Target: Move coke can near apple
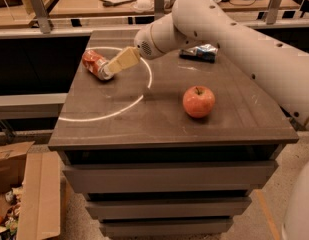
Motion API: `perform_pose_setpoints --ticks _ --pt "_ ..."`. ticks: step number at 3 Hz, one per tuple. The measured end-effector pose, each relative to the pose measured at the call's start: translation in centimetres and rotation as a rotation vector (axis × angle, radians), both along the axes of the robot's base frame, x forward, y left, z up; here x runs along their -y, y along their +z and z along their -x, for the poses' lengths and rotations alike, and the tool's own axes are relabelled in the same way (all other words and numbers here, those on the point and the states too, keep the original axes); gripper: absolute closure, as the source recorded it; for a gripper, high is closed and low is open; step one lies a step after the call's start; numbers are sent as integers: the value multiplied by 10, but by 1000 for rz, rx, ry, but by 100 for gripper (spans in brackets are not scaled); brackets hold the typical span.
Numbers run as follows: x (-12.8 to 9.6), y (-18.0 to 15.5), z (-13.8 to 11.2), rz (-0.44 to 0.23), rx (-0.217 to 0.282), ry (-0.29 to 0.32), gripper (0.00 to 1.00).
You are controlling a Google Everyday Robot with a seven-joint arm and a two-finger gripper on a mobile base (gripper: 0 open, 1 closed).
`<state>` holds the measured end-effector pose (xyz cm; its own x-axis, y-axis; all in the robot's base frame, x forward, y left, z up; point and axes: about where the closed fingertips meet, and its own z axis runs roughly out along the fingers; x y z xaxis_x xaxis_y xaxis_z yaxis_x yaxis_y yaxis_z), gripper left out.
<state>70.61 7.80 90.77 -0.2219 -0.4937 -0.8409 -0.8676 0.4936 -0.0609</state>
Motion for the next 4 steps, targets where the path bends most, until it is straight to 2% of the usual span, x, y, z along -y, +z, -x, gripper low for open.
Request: perform_pose_setpoints --ticks 4 --pt "-50 -30 -19 19 -55 -33 0"
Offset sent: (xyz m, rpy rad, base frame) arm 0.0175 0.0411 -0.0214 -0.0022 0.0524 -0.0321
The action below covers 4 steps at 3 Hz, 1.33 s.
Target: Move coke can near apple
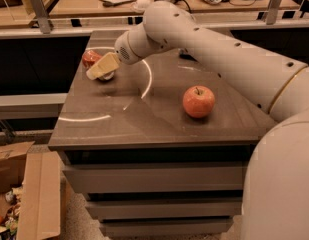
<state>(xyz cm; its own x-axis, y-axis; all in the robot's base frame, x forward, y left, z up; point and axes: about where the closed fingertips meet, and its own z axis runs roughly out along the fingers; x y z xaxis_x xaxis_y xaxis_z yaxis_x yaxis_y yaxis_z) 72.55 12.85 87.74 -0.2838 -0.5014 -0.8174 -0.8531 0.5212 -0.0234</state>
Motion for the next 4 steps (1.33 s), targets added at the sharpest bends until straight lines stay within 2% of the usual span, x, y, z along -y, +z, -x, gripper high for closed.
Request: perform_pose_setpoints --ticks 1,2,3,4 --pt "-12 -9 -8 6 -4 7 2" --pt "-17 -14 -12 11 -8 12 24" --pt "-16 -18 -15 26 -13 14 56" --pt "-6 -16 -20 38 -9 -12 79"
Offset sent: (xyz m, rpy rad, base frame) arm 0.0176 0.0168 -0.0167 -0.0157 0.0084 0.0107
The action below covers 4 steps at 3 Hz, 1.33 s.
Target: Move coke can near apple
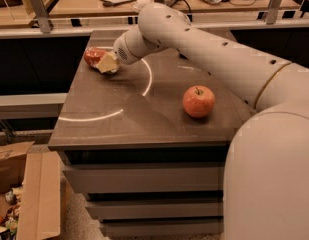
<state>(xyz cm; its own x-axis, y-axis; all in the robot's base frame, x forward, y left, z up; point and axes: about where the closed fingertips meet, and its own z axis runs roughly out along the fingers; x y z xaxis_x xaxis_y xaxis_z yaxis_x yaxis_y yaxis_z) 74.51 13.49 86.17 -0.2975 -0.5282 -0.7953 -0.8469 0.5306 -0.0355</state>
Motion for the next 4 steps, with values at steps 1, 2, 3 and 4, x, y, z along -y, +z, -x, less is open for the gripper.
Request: perform_pose_setpoints --ticks 1,2,3,4 --pt "27 11 -6 18 14 -50 100" --pt "56 18 1 33 13 -72 100" --pt "91 22 23 25 4 -79 100" --pt "134 18 57 -15 -3 -101 100"
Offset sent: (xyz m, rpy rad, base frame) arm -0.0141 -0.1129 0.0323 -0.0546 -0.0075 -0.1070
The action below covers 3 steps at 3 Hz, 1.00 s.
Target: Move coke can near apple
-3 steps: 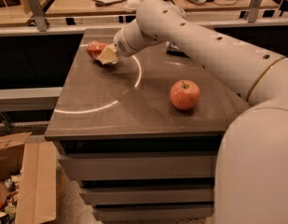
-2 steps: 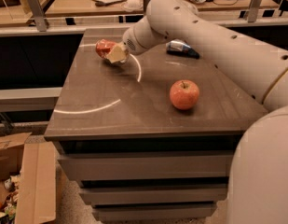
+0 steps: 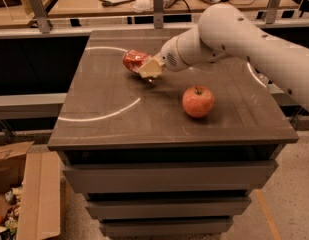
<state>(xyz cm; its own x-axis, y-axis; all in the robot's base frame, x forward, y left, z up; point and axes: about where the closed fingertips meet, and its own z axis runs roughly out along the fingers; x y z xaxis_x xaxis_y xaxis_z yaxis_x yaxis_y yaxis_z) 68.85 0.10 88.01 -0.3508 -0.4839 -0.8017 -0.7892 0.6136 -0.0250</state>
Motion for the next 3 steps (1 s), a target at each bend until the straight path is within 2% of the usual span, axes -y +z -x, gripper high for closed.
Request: perform_pose_setpoints --ticks 2,3 --pt "48 1 28 -10 -1 -55 100" --pt "62 -3 36 -1 -16 -77 100"
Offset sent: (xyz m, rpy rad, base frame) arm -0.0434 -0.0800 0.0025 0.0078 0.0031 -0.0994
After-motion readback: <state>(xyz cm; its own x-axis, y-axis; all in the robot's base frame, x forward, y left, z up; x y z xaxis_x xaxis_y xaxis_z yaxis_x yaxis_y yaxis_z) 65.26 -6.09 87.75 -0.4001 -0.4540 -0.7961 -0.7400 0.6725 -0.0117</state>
